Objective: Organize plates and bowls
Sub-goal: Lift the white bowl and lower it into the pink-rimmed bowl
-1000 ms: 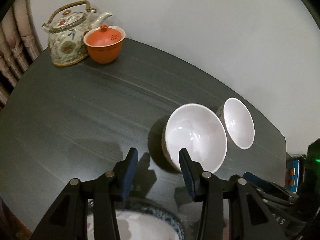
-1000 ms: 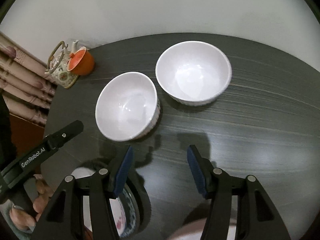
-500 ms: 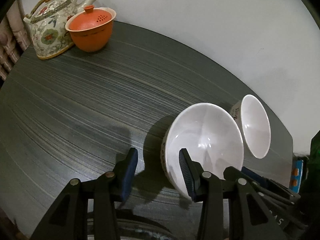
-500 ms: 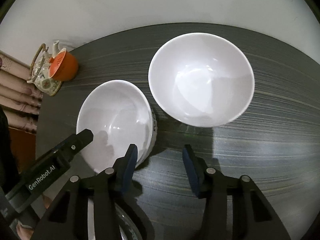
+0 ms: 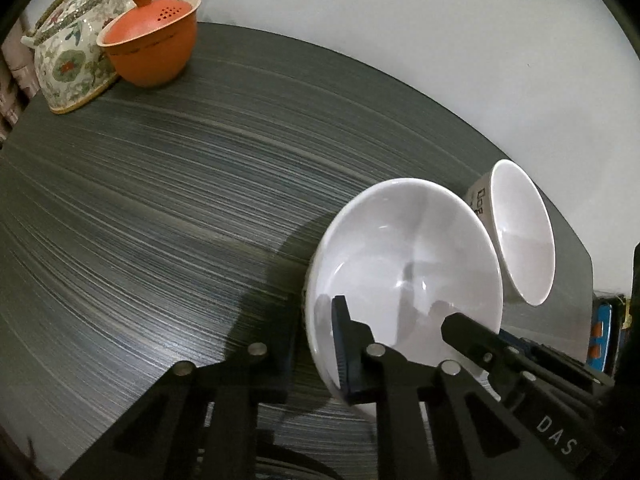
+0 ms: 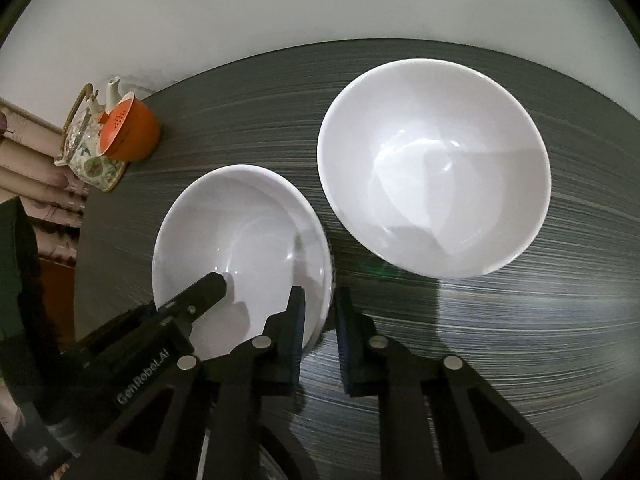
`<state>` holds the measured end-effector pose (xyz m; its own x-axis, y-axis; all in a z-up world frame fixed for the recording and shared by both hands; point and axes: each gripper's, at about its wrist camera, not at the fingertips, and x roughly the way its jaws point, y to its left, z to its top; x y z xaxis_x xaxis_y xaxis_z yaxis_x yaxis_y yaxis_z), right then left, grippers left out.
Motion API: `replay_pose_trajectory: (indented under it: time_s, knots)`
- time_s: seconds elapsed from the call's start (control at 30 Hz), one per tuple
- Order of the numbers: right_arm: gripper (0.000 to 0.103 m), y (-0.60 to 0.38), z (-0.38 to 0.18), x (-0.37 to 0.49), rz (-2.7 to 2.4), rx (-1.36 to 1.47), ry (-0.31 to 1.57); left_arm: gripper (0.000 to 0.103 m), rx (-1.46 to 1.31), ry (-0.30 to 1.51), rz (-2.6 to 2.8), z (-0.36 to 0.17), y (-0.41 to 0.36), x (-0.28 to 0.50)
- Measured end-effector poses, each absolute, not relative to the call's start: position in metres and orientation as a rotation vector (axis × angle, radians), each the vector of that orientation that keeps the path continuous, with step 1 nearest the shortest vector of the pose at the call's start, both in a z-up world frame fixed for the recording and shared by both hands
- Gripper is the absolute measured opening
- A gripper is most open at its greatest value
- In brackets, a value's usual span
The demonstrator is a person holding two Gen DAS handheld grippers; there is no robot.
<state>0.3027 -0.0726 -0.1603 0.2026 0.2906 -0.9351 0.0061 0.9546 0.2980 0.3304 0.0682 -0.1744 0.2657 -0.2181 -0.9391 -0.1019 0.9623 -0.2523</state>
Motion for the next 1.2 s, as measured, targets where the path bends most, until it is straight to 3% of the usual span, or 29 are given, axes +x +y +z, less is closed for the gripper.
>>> replay_pose_trajectory:
  time_s: [0.57,1.2]
  knots:
    - [0.014,-0.088,-0.112,0.259,0.201,0.269,1.303,0.016,-0.272,1.239,-0.135,-0.115,0.050,0.273]
    - [0.015,-0.148,-0.043,0.129,0.102,0.324,1.211,0.016,-0.217,1.200,-0.256,-0.049,-0.015,0.178]
